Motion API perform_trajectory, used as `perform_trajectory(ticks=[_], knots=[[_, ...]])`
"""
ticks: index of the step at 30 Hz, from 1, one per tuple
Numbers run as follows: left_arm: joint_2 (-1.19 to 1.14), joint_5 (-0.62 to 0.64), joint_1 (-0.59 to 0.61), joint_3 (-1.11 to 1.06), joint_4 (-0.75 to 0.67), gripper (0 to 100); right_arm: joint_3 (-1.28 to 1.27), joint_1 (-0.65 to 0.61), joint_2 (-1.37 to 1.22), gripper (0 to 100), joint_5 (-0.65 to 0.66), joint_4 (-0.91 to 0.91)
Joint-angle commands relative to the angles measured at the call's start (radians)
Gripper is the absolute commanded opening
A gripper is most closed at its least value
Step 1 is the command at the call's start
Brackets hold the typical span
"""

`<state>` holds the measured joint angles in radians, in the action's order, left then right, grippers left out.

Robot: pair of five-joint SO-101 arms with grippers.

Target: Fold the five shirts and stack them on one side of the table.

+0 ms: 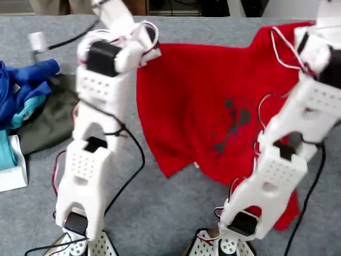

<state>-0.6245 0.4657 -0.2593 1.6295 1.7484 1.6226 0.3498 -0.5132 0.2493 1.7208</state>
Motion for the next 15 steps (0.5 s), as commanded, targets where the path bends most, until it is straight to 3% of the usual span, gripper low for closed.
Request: perform_trajectory(ticks=[1,6,15], knots=[[0.183,-0.048,0.064,0.043,0.011,2,0.044,-0.012,0.236,0.5,0.008,-0.003],[0.371,-0.232,0.12,0.043,0.011,2,0.044,-0.012,0.412,0.5,0.009,-0.029],[0.611,-0.365,0.175,-0.055,0.012,2,0.044,-0.008,0.634,0.5,0.009,-0.052]])
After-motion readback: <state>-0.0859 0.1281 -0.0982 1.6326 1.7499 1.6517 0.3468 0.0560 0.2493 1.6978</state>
